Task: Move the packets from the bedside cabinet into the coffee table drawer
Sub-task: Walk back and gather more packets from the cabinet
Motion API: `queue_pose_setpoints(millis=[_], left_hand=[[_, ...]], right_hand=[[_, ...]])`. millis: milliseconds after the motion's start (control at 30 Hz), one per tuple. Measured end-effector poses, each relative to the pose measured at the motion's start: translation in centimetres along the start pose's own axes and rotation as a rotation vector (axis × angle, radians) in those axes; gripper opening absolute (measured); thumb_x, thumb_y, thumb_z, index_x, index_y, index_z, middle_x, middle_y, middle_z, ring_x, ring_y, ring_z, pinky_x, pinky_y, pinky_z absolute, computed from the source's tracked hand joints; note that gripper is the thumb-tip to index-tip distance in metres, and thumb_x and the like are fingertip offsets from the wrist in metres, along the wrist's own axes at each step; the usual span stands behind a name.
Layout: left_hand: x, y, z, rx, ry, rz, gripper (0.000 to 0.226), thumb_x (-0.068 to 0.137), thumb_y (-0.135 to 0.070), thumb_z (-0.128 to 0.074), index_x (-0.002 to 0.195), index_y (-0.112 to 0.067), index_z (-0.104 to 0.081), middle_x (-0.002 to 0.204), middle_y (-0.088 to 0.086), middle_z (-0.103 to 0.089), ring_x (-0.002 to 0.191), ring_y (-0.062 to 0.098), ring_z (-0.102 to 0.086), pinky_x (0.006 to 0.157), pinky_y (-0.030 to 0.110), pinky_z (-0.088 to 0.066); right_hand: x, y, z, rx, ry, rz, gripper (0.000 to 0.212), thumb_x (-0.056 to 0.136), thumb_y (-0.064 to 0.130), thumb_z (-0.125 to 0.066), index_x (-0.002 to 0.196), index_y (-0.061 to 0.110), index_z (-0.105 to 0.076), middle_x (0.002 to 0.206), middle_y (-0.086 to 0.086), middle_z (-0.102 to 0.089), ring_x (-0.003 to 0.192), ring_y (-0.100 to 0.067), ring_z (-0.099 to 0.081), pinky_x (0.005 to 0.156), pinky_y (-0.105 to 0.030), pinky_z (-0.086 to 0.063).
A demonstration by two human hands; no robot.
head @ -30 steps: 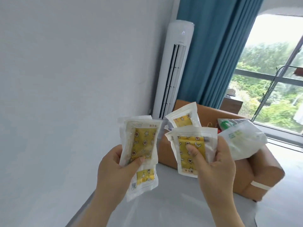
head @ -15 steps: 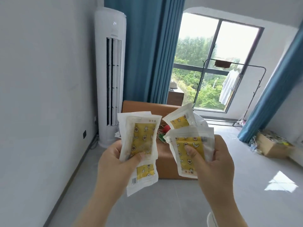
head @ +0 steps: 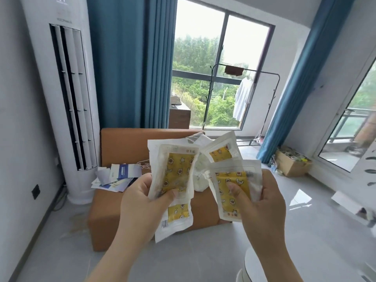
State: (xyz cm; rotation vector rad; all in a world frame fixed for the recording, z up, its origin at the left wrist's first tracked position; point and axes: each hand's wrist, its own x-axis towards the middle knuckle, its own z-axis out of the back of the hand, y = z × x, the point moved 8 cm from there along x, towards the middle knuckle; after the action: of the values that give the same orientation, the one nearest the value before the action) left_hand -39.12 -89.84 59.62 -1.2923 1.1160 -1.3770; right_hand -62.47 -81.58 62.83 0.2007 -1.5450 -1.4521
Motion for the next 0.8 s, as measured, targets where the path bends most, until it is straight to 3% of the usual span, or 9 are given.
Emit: queue_pose_setpoints(millis=[233,467,633,800], left_hand=[[9.7,0.3,-9.4,-0.017,0.081,-0.038,0.027,0.072,-0.008,-0.079,0.083,-0.029,-0.066,0.077,-0.020,-0.071,0.071,-0.002,-0.066,0.049,0.008,-0.048],[18.3,2.3,-17.7,-0.026,0.195,-0.024,0.027,0.072,-0.009,-0.079,0.083,-0.029,-0.067,0.078,-0.018,-0.072,0.074,0.001,-0.068,0.050,0.010,-0.049],[25.6,4.1,-23.4,-0.048,0.305,-0.019,0.027,0.071,-0.005,-0.079,0.081,-0.028,-0.069,0.076,-0.017,-0.072,0.070,0.000,-0.068,0.050,0.009,-0.048],[34.0,5.9,-28.8,-0.036,0.405,0.020,0.024,0.071,-0.004,-0.079,0.076,-0.025,-0.069,0.075,-0.009,-0.074,0.075,0.012,-0.070,0.068,0.033,-0.056]], right_hand=[[10.2,-5.4,1.2,-0.023,-0.037,-0.022,0.031,0.081,0.017,-0.075,0.086,0.040,-0.054,0.089,0.021,-0.069,0.083,-0.001,-0.067,0.064,-0.026,-0.058],[18.1,-11.5,2.0,-0.128,-0.123,-0.046,0.031,0.080,0.020,-0.075,0.086,0.038,-0.051,0.090,0.024,-0.067,0.083,0.000,-0.064,0.063,-0.022,-0.054],[23.7,-16.8,1.1,-0.193,-0.204,-0.097,0.028,0.080,0.018,-0.075,0.083,0.032,-0.052,0.088,0.031,-0.065,0.084,0.005,-0.062,0.057,-0.010,-0.050],[29.3,-21.6,0.1,-0.285,-0.265,-0.165,0.026,0.080,0.022,-0.076,0.087,0.029,-0.052,0.088,0.023,-0.066,0.083,0.000,-0.064,0.062,-0.019,-0.054]])
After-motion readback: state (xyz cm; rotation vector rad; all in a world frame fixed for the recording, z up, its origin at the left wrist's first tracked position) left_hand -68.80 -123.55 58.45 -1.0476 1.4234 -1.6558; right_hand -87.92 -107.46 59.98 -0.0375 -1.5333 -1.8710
